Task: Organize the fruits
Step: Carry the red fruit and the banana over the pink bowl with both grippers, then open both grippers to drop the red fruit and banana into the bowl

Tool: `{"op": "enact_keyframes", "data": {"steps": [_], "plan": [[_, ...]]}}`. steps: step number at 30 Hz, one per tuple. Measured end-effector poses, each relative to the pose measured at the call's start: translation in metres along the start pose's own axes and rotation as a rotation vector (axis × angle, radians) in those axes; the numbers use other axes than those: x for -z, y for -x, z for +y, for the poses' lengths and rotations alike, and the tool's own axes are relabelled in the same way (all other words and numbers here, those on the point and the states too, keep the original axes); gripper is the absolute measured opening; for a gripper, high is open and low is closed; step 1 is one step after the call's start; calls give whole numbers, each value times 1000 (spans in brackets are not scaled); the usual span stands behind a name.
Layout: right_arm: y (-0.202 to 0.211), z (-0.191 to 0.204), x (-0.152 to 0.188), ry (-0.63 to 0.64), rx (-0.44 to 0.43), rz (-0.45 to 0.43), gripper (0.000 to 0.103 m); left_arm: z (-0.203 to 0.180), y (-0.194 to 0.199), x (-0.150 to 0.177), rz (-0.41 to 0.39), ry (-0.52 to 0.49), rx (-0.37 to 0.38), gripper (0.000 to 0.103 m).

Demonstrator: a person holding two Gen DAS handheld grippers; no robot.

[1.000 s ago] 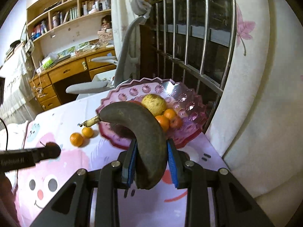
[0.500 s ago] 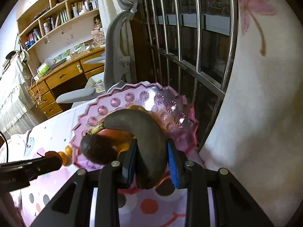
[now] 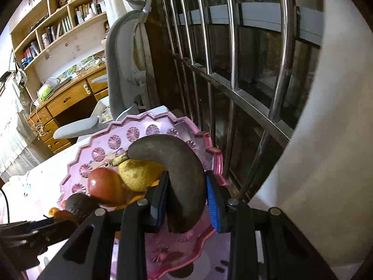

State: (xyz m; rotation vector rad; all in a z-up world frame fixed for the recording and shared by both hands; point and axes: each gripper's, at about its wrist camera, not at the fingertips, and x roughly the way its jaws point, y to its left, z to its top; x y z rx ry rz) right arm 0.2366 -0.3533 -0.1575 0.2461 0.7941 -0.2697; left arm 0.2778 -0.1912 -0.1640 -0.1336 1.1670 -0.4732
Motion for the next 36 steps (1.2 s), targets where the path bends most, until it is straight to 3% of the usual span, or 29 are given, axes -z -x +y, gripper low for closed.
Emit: {"op": "enact_keyframes", "data": {"steps": [14, 18, 27, 30, 36], "plan": [[-26, -8, 1, -23, -10, 77, 31, -18, -26, -7, 34, -19, -13, 32], [-27, -8, 5, -44, -54, 122, 35, -20, -24, -7, 32, -22, -29, 32], [-15, 0, 15, -56, -120, 157, 39, -20, -6, -1, -7, -31, -30, 48], [-6, 8, 18, -47, -122, 146, 43, -15, 2, 2, -19, -33, -34, 50], [12, 27, 25, -34, -121, 142, 46, 7, 27, 8, -54, -31, -58, 64]]}}
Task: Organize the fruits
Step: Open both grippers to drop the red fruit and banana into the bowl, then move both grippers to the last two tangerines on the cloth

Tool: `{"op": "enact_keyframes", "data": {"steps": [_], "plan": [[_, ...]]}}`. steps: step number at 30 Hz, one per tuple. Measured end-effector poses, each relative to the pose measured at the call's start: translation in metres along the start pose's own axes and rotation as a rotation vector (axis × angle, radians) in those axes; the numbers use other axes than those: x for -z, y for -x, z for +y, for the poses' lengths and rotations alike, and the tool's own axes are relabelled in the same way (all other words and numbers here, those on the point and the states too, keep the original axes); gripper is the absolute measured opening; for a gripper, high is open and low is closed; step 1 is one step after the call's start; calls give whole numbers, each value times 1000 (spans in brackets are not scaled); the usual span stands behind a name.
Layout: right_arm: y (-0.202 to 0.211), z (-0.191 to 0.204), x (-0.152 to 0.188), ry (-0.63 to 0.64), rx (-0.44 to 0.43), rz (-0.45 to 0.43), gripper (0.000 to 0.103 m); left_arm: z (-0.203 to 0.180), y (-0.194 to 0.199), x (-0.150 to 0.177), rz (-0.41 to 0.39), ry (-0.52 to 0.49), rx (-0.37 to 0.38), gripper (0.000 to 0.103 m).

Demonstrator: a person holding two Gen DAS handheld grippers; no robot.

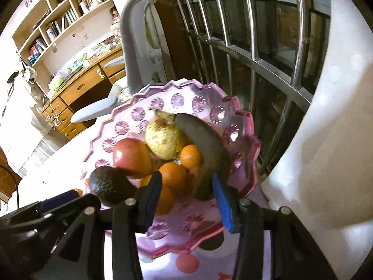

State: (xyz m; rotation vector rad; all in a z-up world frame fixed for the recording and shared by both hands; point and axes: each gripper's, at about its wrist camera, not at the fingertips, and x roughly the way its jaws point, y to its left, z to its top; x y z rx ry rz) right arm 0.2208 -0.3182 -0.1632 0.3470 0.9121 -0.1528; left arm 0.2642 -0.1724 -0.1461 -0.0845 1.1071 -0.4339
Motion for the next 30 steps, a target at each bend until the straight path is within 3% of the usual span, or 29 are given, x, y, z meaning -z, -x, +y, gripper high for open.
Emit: {"op": "enact_keyframes", "data": {"steps": [4, 16, 30], "plan": [[7, 17, 10, 2, -14, 6, 49, 22, 13, 5, -7, 7, -29, 70], [22, 71, 39, -33, -46, -1, 56, 101, 40, 17, 4, 17, -111, 75], [15, 122, 60, -55, -112, 5, 58, 158, 17, 14, 24, 38, -129, 77]]}}
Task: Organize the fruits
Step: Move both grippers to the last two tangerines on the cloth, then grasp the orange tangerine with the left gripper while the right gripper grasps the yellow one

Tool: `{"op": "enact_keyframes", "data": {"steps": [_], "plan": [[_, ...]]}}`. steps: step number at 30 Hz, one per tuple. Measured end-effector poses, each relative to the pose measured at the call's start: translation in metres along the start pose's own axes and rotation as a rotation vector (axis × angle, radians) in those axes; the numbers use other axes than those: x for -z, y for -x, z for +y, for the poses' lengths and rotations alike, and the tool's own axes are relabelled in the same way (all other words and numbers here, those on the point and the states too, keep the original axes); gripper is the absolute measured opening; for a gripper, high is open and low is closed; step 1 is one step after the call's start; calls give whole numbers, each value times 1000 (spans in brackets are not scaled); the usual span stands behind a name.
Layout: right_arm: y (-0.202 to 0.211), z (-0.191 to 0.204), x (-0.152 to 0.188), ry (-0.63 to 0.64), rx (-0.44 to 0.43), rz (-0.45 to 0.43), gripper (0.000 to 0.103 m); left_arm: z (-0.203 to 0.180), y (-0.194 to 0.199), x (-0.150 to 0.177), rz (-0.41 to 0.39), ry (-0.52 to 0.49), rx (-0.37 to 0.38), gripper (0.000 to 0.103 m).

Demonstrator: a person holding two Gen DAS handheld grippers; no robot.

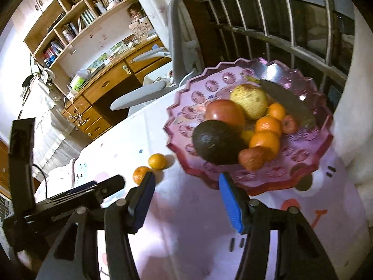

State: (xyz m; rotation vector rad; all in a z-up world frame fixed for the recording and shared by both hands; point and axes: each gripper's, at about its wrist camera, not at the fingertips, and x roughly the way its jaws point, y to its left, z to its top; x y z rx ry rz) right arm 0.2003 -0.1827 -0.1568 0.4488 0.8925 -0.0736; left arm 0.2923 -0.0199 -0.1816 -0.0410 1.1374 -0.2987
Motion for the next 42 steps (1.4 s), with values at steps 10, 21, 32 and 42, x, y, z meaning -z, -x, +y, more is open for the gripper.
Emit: {"op": "enact_keyframes", "data": {"steps": [10, 21, 32, 42], "plan": [[-29, 9, 7, -12, -29, 79, 58, 8, -40, -1, -16, 16, 26, 75], [-51, 8, 5, -36, -47, 130, 58, 11, -68, 2, -3, 48, 40, 57], [-66, 14, 0, -43, -46, 139, 58, 23, -75, 2, -14, 84, 104, 38], [-84, 38, -5, 5, 19, 123, 63, 55, -57, -1, -42, 116, 104, 38]]}}
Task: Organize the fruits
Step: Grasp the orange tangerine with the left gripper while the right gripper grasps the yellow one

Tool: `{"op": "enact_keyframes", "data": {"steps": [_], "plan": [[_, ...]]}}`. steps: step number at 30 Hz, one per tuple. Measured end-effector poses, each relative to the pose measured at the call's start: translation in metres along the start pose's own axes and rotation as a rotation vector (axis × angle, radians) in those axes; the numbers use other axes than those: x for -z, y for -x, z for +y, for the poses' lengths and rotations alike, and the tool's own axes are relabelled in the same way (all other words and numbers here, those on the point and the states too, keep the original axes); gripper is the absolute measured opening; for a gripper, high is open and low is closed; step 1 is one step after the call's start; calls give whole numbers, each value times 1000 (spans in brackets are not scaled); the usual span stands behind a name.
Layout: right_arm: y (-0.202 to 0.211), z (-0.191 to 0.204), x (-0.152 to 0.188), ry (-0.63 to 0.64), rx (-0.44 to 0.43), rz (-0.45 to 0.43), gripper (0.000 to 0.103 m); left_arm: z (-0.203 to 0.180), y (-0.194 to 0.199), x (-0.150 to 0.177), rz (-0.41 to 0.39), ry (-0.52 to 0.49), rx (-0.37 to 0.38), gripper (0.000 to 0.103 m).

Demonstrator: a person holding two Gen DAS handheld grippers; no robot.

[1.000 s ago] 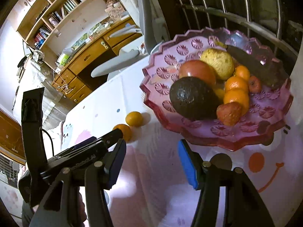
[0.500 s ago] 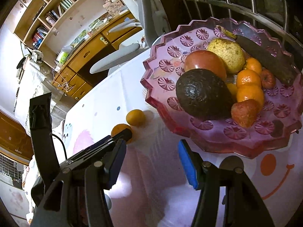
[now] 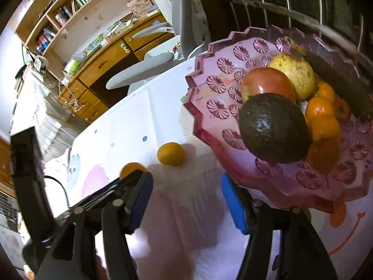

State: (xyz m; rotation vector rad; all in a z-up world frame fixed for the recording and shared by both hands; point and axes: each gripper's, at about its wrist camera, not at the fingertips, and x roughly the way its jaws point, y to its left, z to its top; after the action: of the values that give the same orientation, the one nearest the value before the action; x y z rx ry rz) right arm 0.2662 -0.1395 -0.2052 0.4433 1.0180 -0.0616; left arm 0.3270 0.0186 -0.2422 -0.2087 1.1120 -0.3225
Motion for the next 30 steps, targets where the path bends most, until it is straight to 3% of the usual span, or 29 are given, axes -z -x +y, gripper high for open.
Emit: {"op": "enact_keyframes", "data": {"steps": [25, 30], "plan": [[-52, 67, 12, 244, 261, -126, 63, 64, 35, -9, -37, 59, 38, 38], [-62, 71, 10, 263, 288, -112, 55, 69, 36, -10, -39, 68, 41, 38]]}}
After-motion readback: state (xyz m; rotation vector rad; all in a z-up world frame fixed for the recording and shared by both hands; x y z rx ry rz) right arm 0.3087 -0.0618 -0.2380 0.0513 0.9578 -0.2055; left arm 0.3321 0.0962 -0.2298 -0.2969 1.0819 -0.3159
